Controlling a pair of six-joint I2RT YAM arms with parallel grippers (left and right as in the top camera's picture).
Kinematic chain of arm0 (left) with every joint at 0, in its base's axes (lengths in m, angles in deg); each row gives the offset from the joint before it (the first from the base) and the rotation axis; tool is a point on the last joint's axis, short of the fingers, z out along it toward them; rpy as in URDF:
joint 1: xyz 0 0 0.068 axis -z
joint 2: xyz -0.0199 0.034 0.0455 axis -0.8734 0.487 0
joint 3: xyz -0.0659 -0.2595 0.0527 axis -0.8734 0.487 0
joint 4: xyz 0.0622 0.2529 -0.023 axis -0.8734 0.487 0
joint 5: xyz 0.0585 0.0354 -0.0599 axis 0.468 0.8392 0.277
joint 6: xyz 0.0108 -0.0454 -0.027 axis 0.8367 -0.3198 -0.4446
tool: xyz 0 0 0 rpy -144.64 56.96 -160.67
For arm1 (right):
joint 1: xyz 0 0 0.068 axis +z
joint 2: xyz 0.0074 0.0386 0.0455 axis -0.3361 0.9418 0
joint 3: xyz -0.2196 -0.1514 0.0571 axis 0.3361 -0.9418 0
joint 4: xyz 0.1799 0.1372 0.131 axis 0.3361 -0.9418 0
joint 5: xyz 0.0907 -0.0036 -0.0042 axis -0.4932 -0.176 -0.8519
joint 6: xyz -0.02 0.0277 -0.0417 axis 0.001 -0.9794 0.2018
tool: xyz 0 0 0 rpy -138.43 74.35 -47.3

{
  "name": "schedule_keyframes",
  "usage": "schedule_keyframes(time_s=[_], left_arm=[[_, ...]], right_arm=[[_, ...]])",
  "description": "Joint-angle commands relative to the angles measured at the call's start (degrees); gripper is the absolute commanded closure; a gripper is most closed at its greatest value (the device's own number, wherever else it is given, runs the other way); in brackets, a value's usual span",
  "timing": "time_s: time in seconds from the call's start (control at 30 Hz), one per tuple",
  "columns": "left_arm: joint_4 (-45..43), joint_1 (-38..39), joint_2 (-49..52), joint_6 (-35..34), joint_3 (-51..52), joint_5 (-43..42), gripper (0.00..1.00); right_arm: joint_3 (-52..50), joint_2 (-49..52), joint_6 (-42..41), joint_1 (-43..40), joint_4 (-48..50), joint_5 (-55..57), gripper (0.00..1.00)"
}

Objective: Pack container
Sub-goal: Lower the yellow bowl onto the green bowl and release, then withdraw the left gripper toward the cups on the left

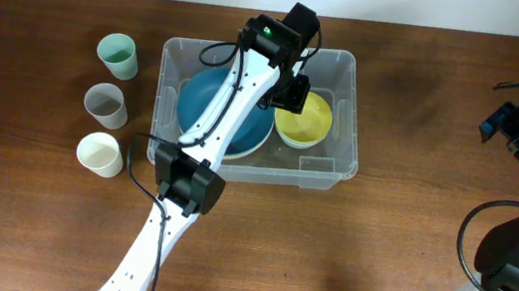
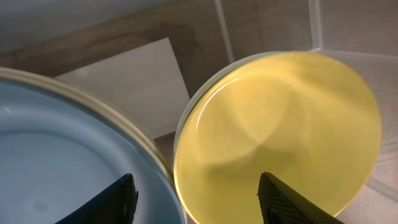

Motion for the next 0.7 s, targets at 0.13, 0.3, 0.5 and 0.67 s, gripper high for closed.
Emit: schedule_keyframes(time_s=[0.13,0.3,0.5,0.67], left_arm=[[-2.05,-2.62,-5.35,2.08,-6.45,0.76,0.28],[-0.61,-7.39,-14.51,2.03,-6.45,7.67,0.03],[3.41,-17.97,-22.34,0.31,-6.32,13.51,0.01],[3.39,-27.58,-22.99,0.35,-5.86,10.60,0.01]], right_arm=[[-0.22,0.11,-0.48,-0.15,-0.02,0.92,0.01],[-0.22,0.11,-0.48,-0.15,0.00,0.92,0.01],[-0.22,0.11,-0.48,-0.15,0.00,0.92,0.01],[-0.22,0.11,-0.48,-0.15,-0.02,0.92,0.01]])
